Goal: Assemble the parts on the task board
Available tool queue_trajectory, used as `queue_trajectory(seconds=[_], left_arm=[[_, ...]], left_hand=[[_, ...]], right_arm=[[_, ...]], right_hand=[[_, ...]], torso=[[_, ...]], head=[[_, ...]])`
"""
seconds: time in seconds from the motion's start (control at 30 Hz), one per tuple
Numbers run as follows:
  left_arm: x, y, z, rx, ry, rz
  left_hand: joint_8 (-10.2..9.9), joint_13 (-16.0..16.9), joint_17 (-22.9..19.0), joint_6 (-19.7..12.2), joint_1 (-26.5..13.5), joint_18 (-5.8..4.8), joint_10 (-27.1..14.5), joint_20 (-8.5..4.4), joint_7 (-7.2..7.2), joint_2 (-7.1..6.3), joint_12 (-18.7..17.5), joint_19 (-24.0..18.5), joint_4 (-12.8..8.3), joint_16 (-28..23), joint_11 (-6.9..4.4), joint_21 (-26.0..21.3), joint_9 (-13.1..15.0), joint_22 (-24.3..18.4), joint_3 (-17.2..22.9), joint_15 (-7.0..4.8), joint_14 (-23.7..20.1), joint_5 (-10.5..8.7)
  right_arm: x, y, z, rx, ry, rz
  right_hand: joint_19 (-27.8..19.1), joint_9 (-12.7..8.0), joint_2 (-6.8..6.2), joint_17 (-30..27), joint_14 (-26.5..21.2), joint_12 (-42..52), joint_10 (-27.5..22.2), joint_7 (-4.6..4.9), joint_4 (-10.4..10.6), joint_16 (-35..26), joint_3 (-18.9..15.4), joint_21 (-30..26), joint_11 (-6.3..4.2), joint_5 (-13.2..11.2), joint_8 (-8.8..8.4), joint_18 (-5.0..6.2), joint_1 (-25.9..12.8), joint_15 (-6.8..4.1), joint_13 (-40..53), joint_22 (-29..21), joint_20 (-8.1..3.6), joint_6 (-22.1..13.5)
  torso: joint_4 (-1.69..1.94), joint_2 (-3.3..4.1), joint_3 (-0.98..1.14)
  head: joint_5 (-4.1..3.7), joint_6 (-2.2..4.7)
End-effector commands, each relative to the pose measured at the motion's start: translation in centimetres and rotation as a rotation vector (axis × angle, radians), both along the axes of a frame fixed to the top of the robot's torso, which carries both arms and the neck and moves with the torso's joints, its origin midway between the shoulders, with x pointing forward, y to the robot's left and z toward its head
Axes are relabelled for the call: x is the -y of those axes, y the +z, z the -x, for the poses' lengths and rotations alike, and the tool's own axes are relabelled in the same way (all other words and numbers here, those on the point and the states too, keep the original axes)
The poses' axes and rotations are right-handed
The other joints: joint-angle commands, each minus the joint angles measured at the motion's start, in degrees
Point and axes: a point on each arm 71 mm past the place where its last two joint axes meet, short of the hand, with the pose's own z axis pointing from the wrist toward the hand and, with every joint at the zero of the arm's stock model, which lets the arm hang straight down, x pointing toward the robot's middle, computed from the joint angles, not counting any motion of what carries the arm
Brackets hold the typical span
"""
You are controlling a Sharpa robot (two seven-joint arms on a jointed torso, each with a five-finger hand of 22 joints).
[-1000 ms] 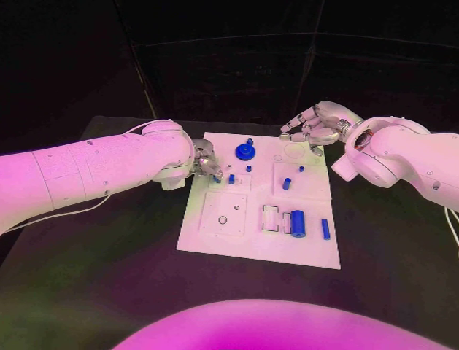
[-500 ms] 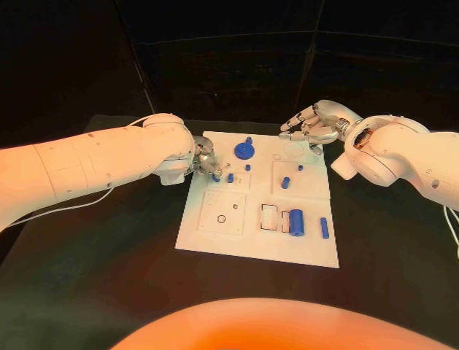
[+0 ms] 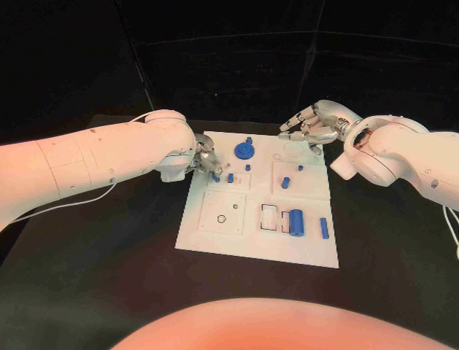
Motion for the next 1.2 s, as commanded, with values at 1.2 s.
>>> queue_trajectory(seconds=[1.2], left_arm=[[1.0, 0.0, -0.9, -0.067, 0.006, -0.05]], left_hand=[[-0.11, -0.12, 15.1, 2.22, 1.54, -0.68, 2.69, -0.45, -1.33, 2.98, 0.17, 0.75, -0.49, 0.18, -1.99, -0.13, -0.42, 5.47, 1.86, -0.49, 5.93, 0.06]], right_arm=[[-0.3, 0.1, 0.0, 0.001, 0.016, -0.005]], right_hand=[[-0.16, -0.06, 0.49, 7.71, 4.29, 0.23, -0.12, -0.11, -0.03, -0.39, -0.36, -0.3, -0.13, 0.46, 0.25, 0.29, -0.04, -0.4, -0.05, -0.11, -0.11, -0.26]], torso=[[-0.02, 0.0, -0.02]], head=[[-0.1, 0.02]])
